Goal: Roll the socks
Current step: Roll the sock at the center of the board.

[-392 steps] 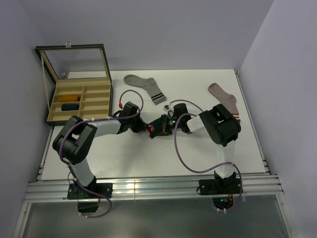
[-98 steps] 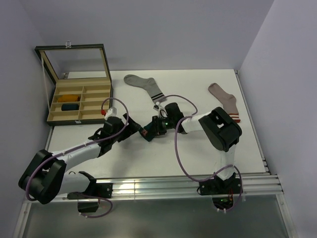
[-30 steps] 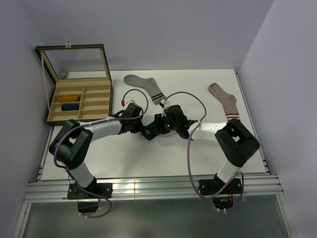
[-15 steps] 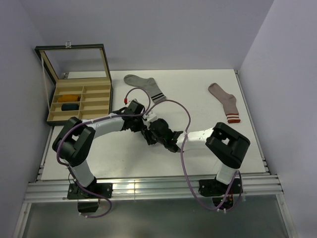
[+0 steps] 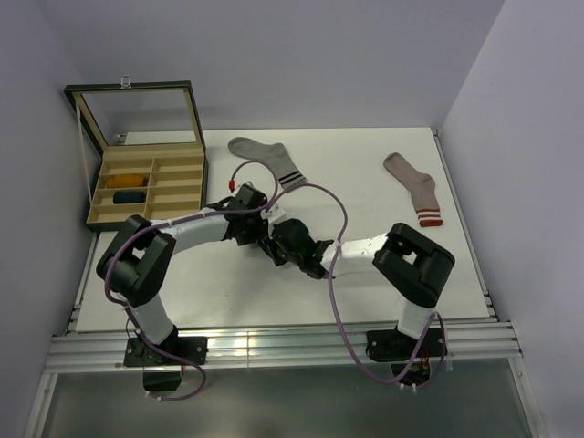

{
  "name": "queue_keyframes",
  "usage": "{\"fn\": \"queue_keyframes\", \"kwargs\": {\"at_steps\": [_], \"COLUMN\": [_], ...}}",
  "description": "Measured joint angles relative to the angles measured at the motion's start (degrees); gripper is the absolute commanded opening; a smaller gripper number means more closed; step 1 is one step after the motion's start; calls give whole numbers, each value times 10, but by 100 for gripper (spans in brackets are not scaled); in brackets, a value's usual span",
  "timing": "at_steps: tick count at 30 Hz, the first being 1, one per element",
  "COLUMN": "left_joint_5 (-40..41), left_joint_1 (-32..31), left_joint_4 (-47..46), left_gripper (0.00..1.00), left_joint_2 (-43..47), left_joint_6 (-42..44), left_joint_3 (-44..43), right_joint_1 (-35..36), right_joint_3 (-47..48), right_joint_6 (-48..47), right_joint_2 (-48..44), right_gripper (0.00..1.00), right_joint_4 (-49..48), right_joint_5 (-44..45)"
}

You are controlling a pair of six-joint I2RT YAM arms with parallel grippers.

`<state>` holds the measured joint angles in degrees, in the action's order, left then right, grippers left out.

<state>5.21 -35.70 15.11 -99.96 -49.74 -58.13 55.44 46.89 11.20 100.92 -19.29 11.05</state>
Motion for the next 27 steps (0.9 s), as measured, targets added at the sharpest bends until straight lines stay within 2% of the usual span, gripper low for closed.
{"fn": "queue_keyframes", "kwargs": {"at_steps": [4, 9, 16, 21, 27], "left_joint_5": [13, 20, 14, -5, -10], "left_joint_1": [4, 11, 14, 14, 14], "left_joint_4": [-21, -41, -128, -171, -192], "left_gripper": [87, 88, 89, 86, 80], "left_joint_2": [24, 88, 163, 163, 142], "left_joint_6": [-16, -43, -81, -100, -123], "left_joint_3": [26, 91, 175, 205, 209], "right_joint_1": [-56, -144, -229, -259, -276], "right_joint_3": [0, 1, 34, 39, 42], "right_joint_6": [27, 84, 183, 248, 290], "right_joint_2": [-5, 5, 88, 130, 153], "right_gripper": [0, 0, 0, 0, 0], "right_joint_4": [5, 4, -39, -83, -100], "right_joint_5": [-114, -280, -500, -588, -635]}}
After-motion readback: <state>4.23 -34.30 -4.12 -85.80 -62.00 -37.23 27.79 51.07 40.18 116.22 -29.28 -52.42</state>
